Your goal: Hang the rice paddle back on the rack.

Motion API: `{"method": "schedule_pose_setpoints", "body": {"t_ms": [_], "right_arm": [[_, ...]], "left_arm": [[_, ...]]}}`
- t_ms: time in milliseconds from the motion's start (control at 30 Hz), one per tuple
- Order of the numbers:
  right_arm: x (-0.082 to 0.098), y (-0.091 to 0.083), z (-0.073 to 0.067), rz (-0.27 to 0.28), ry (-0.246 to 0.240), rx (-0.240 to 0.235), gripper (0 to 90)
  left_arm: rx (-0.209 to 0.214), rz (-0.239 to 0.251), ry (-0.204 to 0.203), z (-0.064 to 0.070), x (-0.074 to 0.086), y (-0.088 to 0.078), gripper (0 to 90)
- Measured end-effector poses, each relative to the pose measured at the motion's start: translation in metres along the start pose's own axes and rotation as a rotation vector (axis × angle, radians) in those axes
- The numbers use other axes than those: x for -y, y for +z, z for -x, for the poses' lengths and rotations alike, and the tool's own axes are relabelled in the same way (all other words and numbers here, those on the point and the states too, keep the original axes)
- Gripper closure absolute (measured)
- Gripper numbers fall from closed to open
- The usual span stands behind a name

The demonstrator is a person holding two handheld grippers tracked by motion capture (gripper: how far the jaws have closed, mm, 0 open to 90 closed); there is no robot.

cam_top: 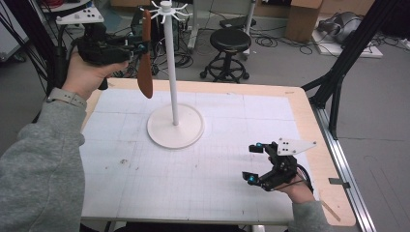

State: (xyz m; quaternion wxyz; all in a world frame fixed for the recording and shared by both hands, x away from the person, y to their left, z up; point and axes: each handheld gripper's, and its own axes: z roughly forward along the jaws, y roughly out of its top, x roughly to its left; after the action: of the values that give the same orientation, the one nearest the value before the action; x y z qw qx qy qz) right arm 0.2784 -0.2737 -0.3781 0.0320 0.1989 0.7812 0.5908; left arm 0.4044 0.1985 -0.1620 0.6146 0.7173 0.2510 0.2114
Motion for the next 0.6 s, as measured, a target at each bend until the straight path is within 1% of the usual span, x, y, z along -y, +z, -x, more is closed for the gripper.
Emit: {"method": "schedule_pose_setpoints", "body": {"t_ms": [133,167,600], "right_arm": [[0.0001,0.0002,-0.0003,-0.001,0.003,-0.001,0.6],[0.0002,0.0001,-0.0002,-0.001,0.003,-0.002,0.6],[0.0003,0.0013,0.0004,-0.007,-0.003,0.000,0.6]], "left_arm": [[-0.006,-0.023,0.015,-0.0006,0.0018,0.0022,65.1],[-0.006,-0.026,0.011,-0.0014,0.0020,0.0018,65.1],[0.003,-0.021,0.004,0.0015,0.0028,0.0070,65.0]]}}
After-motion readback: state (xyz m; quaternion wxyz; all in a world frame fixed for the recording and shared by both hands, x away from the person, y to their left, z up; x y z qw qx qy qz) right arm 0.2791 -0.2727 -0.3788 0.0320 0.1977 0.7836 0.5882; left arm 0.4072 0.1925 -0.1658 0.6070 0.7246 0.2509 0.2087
